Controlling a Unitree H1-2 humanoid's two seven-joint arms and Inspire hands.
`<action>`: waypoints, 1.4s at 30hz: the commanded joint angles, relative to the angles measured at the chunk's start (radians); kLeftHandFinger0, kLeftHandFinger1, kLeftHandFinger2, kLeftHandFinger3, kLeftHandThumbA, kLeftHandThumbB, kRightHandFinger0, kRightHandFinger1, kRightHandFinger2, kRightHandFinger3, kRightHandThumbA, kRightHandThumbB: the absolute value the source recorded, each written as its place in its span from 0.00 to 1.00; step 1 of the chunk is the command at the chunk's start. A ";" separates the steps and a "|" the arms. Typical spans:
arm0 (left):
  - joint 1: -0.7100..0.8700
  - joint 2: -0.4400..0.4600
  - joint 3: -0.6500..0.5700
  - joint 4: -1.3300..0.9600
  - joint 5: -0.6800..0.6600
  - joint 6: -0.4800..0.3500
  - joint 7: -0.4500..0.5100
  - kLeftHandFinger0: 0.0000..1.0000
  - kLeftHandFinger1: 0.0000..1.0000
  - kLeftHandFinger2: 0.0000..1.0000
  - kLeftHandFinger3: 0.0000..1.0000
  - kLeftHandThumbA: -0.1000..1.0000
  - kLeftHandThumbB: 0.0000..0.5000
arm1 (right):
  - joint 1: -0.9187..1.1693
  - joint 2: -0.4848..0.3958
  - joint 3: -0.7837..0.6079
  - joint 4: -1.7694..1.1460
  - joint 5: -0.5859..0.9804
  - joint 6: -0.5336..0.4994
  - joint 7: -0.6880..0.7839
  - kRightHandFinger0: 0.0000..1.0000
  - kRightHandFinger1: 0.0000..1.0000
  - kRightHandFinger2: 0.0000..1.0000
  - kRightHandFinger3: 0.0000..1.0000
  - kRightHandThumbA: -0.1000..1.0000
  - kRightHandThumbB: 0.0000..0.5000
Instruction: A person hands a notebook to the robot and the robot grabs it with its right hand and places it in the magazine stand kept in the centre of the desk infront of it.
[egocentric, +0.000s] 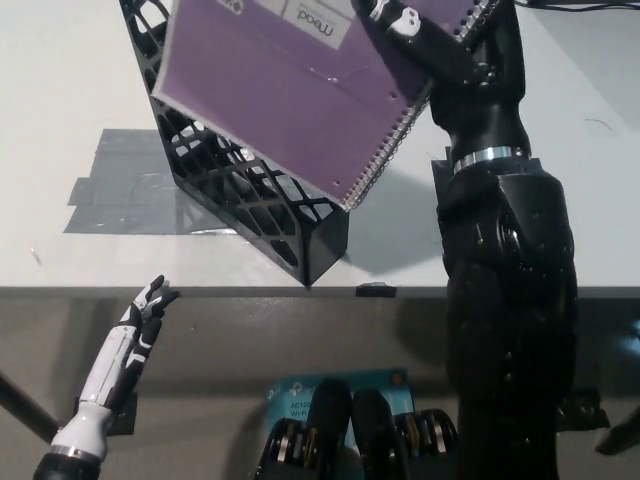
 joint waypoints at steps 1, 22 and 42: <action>-0.036 0.016 -0.001 -0.028 -0.007 -0.024 -0.007 0.99 1.00 1.00 1.00 1.00 1.00 | -0.115 0.046 -0.002 -0.054 -0.036 -0.181 -0.053 0.00 0.00 0.00 0.00 0.99 0.00; -0.025 0.011 -0.004 -0.030 -0.011 -0.023 -0.010 0.99 1.00 1.00 1.00 1.00 1.00 | -0.172 0.036 -0.092 -0.177 0.046 -0.148 -0.099 0.00 0.00 0.00 0.00 0.98 0.00; 0.006 0.002 -0.007 -0.041 -0.009 -0.034 -0.005 0.96 1.00 1.00 1.00 1.00 1.00 | -0.092 0.091 0.012 -0.061 -0.125 -0.262 -0.133 0.00 0.00 0.00 0.00 0.92 0.00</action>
